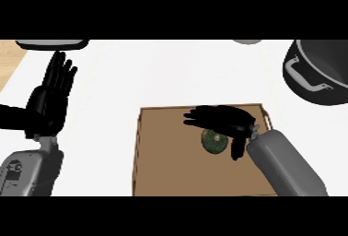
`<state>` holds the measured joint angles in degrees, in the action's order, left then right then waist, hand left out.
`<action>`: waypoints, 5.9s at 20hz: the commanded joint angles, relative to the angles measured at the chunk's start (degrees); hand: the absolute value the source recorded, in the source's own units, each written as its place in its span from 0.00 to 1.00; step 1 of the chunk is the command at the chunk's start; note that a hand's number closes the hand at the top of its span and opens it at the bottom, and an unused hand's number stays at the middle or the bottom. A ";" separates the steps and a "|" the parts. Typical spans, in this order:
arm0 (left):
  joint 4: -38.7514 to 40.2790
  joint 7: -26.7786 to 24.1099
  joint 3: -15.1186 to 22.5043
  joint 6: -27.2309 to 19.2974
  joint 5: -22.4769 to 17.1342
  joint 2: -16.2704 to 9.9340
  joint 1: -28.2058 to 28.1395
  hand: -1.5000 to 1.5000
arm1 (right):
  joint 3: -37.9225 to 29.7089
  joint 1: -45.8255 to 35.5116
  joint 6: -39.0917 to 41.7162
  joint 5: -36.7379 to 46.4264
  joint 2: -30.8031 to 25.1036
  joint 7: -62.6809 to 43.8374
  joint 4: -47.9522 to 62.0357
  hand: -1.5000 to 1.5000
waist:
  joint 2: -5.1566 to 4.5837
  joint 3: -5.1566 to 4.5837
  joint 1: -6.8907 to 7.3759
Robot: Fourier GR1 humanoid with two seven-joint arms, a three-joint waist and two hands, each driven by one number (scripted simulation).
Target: Pick the squash from the tray and place it in the pot
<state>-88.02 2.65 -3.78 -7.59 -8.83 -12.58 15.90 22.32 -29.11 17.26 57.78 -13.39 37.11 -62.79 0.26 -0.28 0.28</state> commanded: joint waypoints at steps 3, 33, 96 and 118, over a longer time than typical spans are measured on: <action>3.89 -4.69 -1.86 3.86 -1.20 0.16 -2.19 0.50 | -0.19 1.30 -0.20 1.98 2.04 2.70 2.25 0.00 | -0.34 0.27 -0.15; -1.51 0.74 -0.66 1.98 0.51 0.62 0.21 0.50 | -29.19 -11.48 -19.40 14.16 12.06 -51.93 0.45 1.00 | -1.30 -0.03 2.26; -1.39 1.10 -2.36 2.02 1.67 1.74 1.23 0.50 | -67.10 -21.86 -53.02 -4.72 -18.16 -35.94 42.59 0.00 | -0.75 0.48 1.42; -1.17 0.27 -1.62 1.62 3.49 3.21 -0.95 0.50 | -80.14 -7.32 -48.16 -36.48 -18.43 -16.26 27.04 0.00 | -0.17 0.27 -0.48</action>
<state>-89.05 3.79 -6.57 -5.05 -6.83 -10.70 15.83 -58.82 -40.16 -32.03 24.99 -32.88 20.30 -31.44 -0.04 0.05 0.04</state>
